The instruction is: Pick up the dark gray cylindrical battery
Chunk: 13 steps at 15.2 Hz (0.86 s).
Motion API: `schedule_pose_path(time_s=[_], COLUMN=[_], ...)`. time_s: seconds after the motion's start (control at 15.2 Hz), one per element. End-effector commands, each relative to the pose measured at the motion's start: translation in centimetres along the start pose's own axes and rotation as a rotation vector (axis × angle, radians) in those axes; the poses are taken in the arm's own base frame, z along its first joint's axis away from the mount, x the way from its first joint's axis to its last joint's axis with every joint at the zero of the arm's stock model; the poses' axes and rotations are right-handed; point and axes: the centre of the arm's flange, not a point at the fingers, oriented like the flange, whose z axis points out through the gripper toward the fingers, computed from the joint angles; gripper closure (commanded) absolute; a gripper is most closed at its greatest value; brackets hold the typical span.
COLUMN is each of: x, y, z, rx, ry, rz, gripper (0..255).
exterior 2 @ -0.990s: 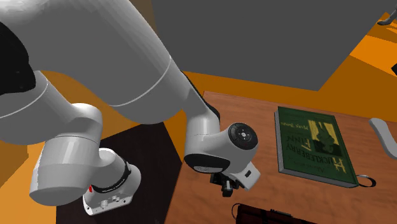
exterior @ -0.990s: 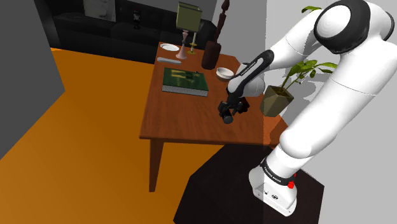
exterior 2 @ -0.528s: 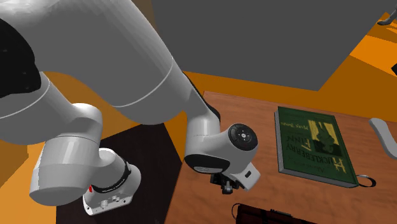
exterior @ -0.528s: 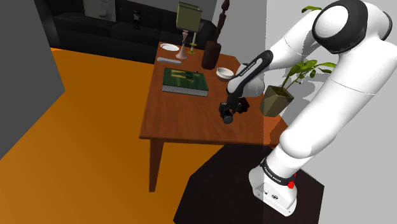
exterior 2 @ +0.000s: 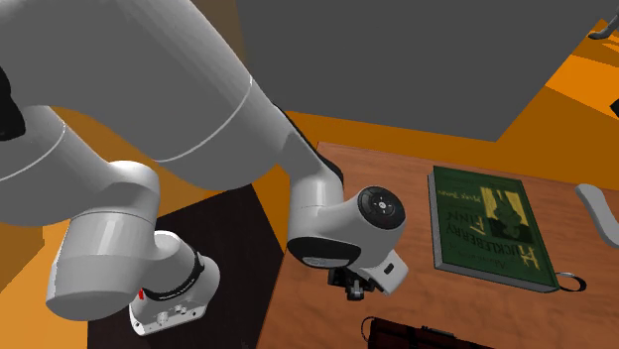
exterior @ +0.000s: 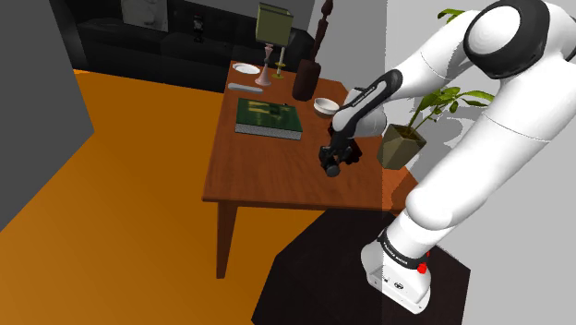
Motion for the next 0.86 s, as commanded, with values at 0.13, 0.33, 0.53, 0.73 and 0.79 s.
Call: schedule_pose_path(time_s=[0.13,0.33,0.53,0.73,0.79], x=[0.0,0.0,-0.1,-0.1,-0.1], y=[0.0,0.0,0.0,0.0,0.0], z=[-2.0,-3.6,-5.2,-6.3,-6.3], rx=[0.0,0.0,0.0,0.0,0.0], ry=[0.0,0.0,0.0,0.0,0.0], rz=[0.0,0.0,0.0,0.0,0.0], gripper=[255,255,255,255,255])
